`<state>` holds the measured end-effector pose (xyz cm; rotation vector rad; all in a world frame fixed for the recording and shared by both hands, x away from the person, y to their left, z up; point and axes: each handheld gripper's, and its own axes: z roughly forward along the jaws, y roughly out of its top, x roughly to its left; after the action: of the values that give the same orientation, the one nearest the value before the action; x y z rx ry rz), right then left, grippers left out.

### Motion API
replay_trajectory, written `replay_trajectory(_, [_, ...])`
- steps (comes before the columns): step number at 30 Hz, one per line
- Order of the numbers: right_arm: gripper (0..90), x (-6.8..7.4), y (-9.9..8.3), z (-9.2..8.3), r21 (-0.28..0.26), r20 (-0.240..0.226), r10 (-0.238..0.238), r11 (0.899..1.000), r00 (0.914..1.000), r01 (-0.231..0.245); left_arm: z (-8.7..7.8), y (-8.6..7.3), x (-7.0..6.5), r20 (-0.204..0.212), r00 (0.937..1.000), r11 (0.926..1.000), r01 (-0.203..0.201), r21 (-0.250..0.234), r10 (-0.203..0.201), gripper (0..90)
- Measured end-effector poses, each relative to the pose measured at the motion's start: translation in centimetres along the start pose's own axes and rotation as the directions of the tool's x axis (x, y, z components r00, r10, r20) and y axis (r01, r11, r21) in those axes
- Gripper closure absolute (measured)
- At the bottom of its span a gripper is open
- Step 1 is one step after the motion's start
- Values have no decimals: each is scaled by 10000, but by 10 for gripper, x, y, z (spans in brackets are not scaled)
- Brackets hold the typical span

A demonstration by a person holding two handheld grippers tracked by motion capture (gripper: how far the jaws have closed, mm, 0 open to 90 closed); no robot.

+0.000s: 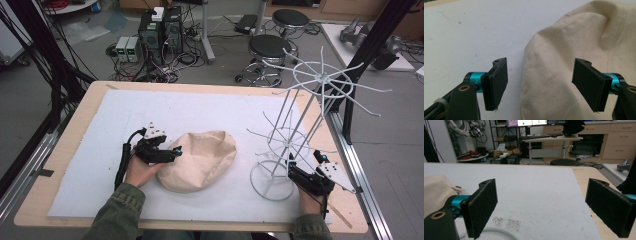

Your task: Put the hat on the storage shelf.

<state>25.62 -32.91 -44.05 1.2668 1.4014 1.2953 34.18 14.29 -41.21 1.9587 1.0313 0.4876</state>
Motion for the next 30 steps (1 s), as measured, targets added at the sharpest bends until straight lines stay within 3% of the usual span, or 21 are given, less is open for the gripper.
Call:
replay_trajectory(1, [95,0,0,0,0,0,0,10000,10000,0,3,1,-1,-209,9998,9998,-68,200,73,288])
replay_trajectory(8, [95,0,0,1,28,4,39,10000,10000,-39,21,2,-5,-212,9996,9943,-148,1056,171,302])
replay_trajectory(13, [95,-1,0,1,33,-5,21,10000,10000,-21,31,2,-4,-21,9994,9858,350,1642,-352,341])
replay_trajectory(15, [95,-1,0,1,48,0,-8,10000,10000,8,37,3,-6,-47,9991,9777,419,2055,-419,385])
replay_trajectory(16, [95,-1,-1,2,27,2,-12,10000,10000,12,43,2,-9,-154,9997,9732,227,2289,-197,403])
replay_trajectory(18, [95,-1,-1,2,111,28,-26,9999,10000,26,45,3,-12,-446,9990,9731,36,2305,69,506])
replay_trajectory(20, [95,-1,-1,2,121,39,-16,9999,10000,16,45,7,-16,-627,9965,9648,-377,2604,559,533])
replay_trajectory(25, [95,-1,-1,1,205,60,12,9998,10000,-13,44,15,-31,-1436,9730,9406,-1286,3142,1810,700])
replay_trajectory(30, [95,-2,-1,2,153,84,21,9999,10000,-22,40,16,-25,-1360,9799,9507,-1008,2933,1458,740])
